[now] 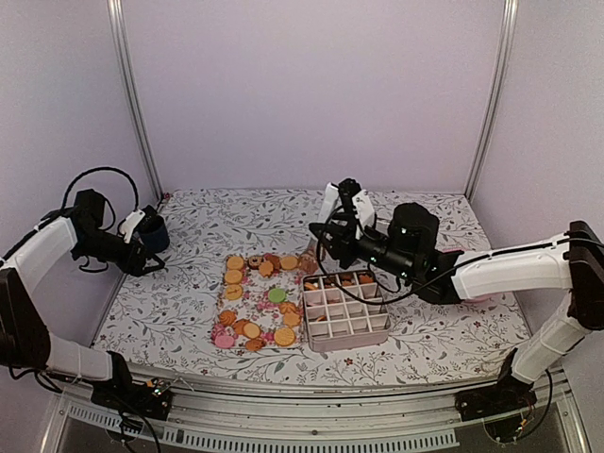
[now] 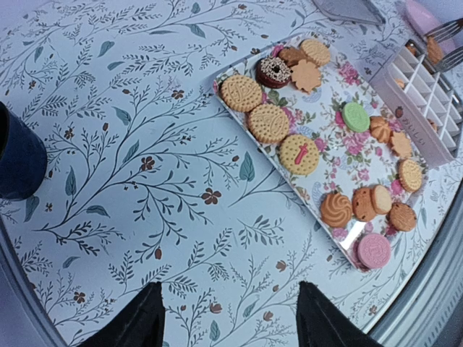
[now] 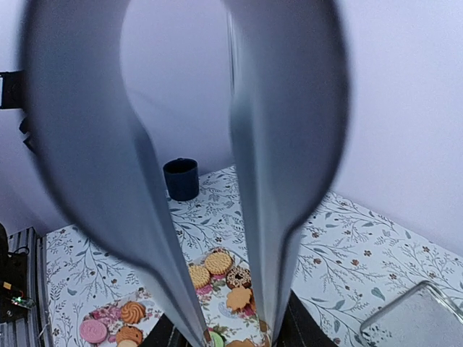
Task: Pack the cookies
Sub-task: Pick up the fake cookies from the plate, then place the fake cookies in the empty pocket of the box.
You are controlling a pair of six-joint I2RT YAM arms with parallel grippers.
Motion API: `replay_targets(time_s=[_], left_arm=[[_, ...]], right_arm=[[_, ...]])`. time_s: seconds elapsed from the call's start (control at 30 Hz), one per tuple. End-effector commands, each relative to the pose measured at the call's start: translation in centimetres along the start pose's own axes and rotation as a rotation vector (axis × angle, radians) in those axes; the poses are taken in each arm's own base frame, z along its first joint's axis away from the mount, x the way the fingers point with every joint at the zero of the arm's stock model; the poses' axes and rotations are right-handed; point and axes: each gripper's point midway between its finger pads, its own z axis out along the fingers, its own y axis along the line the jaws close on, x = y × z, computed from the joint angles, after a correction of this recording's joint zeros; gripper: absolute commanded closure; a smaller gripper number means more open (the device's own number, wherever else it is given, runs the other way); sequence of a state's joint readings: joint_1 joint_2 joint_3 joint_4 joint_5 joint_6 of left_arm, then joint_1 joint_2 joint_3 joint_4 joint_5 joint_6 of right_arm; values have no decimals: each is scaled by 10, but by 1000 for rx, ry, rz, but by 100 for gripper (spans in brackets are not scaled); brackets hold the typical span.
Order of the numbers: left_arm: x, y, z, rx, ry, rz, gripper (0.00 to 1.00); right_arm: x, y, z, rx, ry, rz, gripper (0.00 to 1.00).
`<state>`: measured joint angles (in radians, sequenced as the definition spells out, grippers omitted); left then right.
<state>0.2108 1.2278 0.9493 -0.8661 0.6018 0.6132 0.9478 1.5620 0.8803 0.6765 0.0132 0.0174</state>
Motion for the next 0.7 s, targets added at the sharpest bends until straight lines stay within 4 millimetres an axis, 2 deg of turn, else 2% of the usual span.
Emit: replay_targets(time_s=[0.0,0.2,0.4,0.67], left_arm=[[-10,2,-4,-7,-33,21,37],[-11,3,-3,-5,-34,19,37],[-13,4,-4,-7,-35,21,37],[-14,5,-4,-11,-35,25,37]], right_arm=[[-15,-20,-31,106,-29,-4,93],[1,-35,-54,171,19,-9,93],[16,-38,-69,190,64,-1,93],[27,-40,-75,202,98,9,91]])
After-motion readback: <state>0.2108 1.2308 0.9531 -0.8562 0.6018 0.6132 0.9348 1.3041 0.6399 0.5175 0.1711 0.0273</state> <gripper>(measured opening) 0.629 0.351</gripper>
